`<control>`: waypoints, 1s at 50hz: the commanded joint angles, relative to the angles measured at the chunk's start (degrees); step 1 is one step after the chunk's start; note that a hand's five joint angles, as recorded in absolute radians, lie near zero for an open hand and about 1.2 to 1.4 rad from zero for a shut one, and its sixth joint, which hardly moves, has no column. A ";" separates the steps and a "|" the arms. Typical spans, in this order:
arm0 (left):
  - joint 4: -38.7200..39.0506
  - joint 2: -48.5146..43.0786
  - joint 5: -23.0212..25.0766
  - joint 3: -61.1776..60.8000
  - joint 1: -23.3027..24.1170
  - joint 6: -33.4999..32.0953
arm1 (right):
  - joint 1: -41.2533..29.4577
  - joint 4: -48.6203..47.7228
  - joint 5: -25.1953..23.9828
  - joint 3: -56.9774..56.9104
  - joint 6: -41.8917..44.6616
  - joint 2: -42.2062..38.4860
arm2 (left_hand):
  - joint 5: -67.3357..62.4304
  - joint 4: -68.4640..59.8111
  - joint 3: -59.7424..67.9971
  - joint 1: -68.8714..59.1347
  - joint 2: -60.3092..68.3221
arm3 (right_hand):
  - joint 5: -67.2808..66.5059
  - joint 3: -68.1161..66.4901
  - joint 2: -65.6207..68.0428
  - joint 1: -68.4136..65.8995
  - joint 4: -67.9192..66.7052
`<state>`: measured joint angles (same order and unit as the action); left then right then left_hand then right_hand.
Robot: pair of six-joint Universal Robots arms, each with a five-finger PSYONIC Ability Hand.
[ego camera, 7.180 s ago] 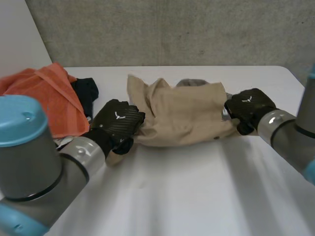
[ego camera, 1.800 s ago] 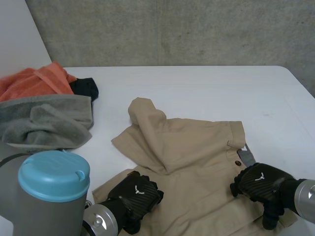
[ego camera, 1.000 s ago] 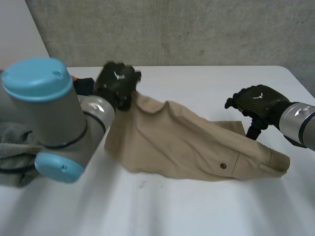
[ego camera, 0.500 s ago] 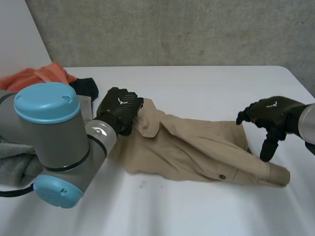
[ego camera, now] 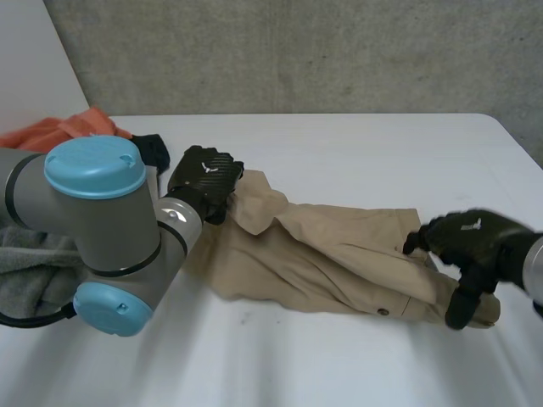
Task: Fold the laundry.
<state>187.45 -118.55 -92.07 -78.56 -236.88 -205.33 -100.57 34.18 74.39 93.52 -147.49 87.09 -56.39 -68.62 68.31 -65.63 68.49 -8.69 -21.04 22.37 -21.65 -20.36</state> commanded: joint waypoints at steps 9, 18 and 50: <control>4.14 -2.21 0.58 10.69 -2.80 -0.77 | -4.45 -27.30 8.05 -13.25 -5.00 -13.09 | -13.61 -11.38 11.69 -14.37 11.51 | -61.31 -58.96 57.63 -58.35 -59.64; 31.09 1.20 0.23 28.36 -7.37 -0.60 | -6.48 -61.04 12.98 -31.91 -6.06 -15.38 | -13.61 -11.38 11.69 -14.37 11.51 | -61.31 -58.96 57.63 -58.35 -59.64; 22.72 -0.11 3.92 -12.93 -2.45 0.02 | -8.32 -49.74 10.43 -17.32 0.80 -34.63 | -13.61 -11.38 11.69 -14.37 11.51 | -61.31 -58.96 57.63 -58.35 -59.64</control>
<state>219.95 -118.30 -88.07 -86.78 -241.00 -205.13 -109.29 -22.24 84.58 73.85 -151.06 53.46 -56.87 -68.85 68.53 -65.64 68.64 -57.48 -68.23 67.38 -63.97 -68.70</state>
